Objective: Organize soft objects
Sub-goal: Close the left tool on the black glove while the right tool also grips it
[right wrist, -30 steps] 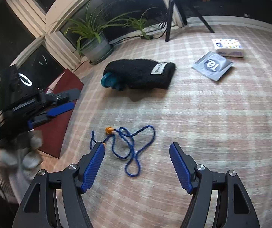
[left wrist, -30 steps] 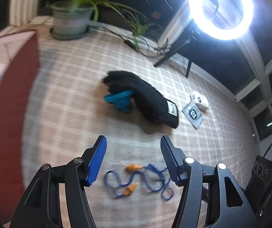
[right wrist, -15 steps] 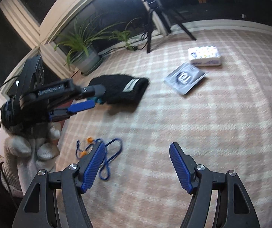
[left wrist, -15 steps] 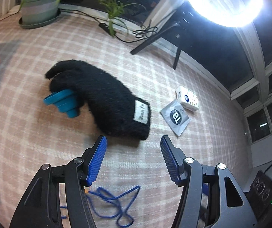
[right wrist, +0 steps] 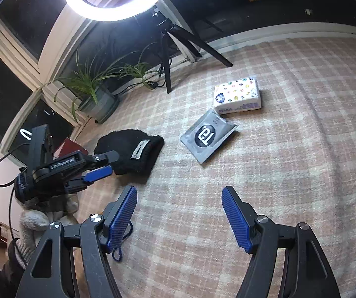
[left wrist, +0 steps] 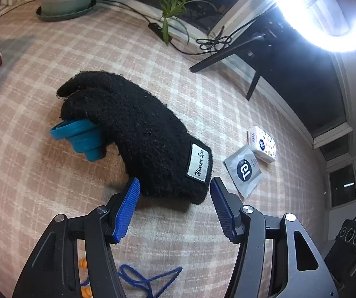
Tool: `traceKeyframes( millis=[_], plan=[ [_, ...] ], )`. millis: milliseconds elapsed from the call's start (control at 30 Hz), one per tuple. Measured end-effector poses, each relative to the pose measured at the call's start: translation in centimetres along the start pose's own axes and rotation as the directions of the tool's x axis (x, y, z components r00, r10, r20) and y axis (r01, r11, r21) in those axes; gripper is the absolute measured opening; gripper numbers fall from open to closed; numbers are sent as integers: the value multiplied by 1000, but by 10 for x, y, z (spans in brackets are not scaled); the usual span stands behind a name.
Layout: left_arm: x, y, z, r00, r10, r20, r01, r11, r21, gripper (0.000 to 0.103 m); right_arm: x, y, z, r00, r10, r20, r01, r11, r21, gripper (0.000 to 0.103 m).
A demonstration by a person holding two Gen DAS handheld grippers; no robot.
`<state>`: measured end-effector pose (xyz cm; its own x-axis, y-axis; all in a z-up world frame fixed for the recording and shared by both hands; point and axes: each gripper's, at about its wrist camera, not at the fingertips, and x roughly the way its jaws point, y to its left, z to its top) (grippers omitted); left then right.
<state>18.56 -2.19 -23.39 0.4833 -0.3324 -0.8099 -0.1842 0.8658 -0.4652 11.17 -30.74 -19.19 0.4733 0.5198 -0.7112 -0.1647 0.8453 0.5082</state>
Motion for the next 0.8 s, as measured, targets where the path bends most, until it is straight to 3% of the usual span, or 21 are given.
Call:
traceKeyframes(
  millis=[233, 400, 467, 800],
  plan=[
    [10, 12, 7, 999, 15, 35, -12, 998, -68, 58, 15, 18, 18, 998, 55, -19, -55, 997, -44, 67],
    [16, 22, 13, 998, 46, 51, -42, 996, -77, 51, 34, 34, 45, 994, 99, -54, -103, 991, -81, 67],
    [17, 28, 14, 998, 47, 51, -43, 995, -85, 43, 45, 40, 56, 988, 126, -83, -133, 987, -86, 67],
    [16, 41, 11, 998, 22, 53, -18, 997, -78, 39, 121, 69, 99, 959, 160, -236, -198, 969, -150, 67]
  ],
)
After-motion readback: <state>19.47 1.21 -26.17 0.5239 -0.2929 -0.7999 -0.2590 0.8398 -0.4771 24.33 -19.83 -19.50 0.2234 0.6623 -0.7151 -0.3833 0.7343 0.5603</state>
